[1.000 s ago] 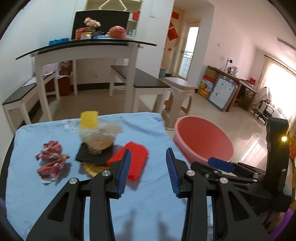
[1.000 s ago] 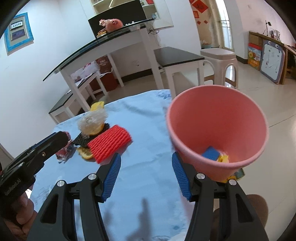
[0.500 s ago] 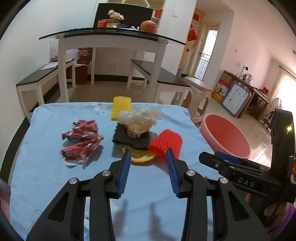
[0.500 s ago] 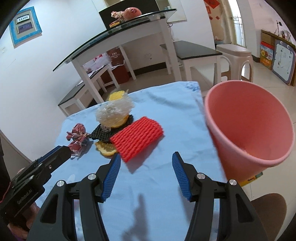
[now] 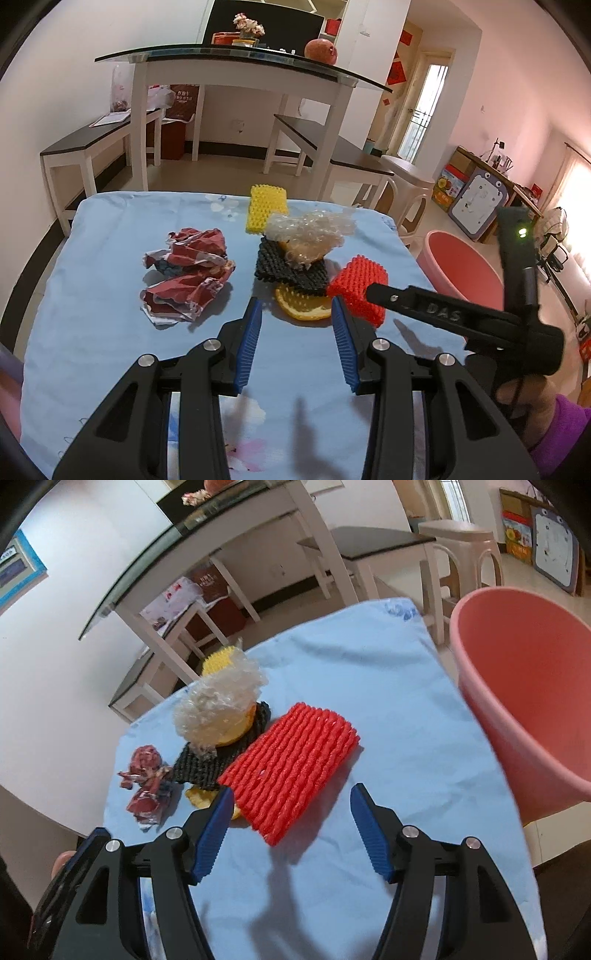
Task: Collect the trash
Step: 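Return both tools to the table and grasp the red foam net with the right tool, then grasp the clear bubble bag with the left tool while the right tool holds the red net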
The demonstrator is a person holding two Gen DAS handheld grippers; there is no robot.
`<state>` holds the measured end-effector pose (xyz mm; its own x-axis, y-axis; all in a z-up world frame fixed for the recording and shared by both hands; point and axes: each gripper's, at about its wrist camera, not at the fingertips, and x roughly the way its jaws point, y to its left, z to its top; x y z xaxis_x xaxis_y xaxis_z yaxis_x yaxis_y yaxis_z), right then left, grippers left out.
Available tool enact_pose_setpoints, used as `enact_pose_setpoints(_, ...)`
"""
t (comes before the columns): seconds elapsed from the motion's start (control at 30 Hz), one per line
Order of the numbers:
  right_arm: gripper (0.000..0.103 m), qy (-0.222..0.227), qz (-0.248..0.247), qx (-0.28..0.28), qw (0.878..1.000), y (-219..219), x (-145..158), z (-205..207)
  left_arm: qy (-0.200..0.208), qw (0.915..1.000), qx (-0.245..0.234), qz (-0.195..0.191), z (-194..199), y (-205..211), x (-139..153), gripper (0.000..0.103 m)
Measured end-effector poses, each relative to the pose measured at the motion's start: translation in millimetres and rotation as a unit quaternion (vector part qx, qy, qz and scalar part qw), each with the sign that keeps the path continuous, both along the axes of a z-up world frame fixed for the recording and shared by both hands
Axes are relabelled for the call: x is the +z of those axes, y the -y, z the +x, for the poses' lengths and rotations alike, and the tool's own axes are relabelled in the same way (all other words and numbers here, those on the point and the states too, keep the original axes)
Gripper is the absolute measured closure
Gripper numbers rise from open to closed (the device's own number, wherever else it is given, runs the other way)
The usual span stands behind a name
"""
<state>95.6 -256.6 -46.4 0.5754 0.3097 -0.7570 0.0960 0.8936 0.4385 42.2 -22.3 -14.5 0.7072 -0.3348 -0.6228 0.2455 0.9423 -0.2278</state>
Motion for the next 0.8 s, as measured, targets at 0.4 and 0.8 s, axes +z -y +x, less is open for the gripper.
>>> enact_pose_setpoints(0.4,0.094,0.002,-0.032,0.014,0.999,-2.0,-18.6,7.5,-0.005,1.0,0.006,0.004,16.2,-5.5,-3.9,0.064)
enact_pose_setpoints(0.8,0.094,0.029,-0.07,0.022,0.997,24.5,-6.7,-26.8,-0.016,0.9998,-0.001,-0.011,65.1,10.6,4.8,0.064)
